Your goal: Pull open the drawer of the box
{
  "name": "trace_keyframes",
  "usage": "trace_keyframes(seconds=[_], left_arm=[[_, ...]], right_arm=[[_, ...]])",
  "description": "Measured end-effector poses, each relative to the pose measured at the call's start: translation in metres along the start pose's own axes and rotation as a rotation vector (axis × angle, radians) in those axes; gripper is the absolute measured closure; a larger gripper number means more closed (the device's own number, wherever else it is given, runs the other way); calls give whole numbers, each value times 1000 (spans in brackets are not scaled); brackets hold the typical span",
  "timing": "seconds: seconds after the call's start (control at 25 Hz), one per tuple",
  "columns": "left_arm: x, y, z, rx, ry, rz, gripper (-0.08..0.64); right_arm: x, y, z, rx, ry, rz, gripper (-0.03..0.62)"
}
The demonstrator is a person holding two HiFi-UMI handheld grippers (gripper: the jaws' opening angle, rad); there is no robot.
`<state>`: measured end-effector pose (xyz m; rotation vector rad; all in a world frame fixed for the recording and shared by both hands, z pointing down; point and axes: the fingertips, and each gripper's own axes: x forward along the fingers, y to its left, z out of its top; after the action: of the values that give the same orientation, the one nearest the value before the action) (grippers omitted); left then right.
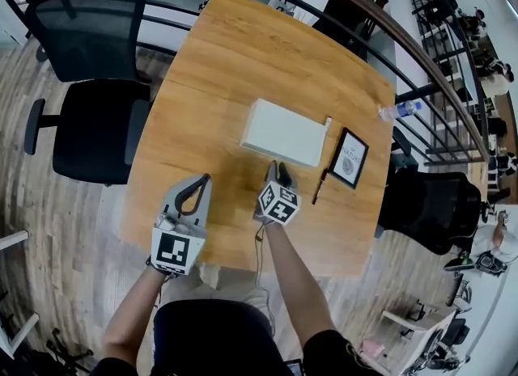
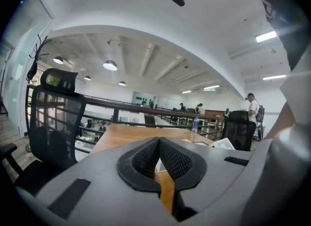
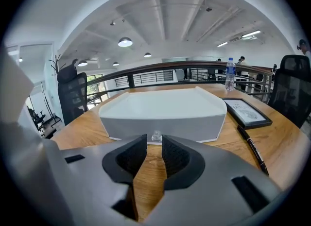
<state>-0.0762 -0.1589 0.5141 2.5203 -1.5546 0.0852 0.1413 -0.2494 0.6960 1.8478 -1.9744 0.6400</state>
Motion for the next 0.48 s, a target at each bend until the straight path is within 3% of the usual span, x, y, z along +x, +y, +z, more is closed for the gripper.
trace_keyframes(seconds=[0.48], left_arm=[[2,-4,-18,-19,49,-1,543]], right_arm=[[21,-4,-2,13,36,-9,529]])
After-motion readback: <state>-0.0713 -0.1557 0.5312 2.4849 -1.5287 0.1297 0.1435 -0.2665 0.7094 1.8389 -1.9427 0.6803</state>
